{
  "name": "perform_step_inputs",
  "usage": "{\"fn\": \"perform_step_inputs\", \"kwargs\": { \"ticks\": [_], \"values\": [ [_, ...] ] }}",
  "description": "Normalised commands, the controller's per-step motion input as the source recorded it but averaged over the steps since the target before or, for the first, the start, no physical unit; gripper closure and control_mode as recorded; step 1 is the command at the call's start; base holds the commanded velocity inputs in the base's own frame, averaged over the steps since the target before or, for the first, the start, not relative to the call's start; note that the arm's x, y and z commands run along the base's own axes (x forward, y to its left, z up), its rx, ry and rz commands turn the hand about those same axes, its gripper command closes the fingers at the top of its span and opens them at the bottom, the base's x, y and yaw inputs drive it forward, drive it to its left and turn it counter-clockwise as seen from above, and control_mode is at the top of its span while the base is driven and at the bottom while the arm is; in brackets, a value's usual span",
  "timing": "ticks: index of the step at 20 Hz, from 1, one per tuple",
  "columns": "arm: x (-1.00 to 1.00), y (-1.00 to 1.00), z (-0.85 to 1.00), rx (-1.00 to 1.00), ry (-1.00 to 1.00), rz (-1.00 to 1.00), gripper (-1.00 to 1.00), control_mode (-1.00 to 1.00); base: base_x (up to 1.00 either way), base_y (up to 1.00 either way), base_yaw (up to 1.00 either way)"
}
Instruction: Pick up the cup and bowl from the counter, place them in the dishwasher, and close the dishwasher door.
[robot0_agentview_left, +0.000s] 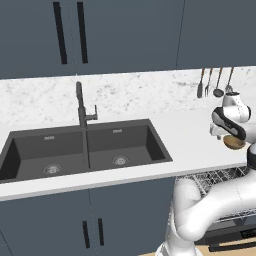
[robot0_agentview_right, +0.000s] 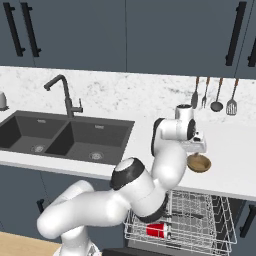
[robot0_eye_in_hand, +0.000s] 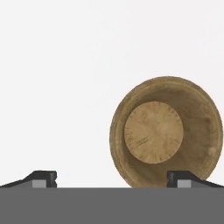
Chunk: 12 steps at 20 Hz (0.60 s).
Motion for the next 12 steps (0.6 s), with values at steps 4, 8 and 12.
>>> {"fn": "perform_step_inputs", "kwargs": {
  "ticks": [4,8,12],
  "values": [
    [0.0,0.0,-0.22,0.0,0.0,0.0,-1.0,-1.0,0.0,0.0,0.0],
    [0.01,-0.07,-0.18,0.0,0.0,0.01,-1.0,-1.0,0.0,0.0,0.0],
    [0.06,-0.26,-0.31,0.0,0.0,0.0,-1.0,-1.0,0.0,0.0,0.0]
  ]
}}
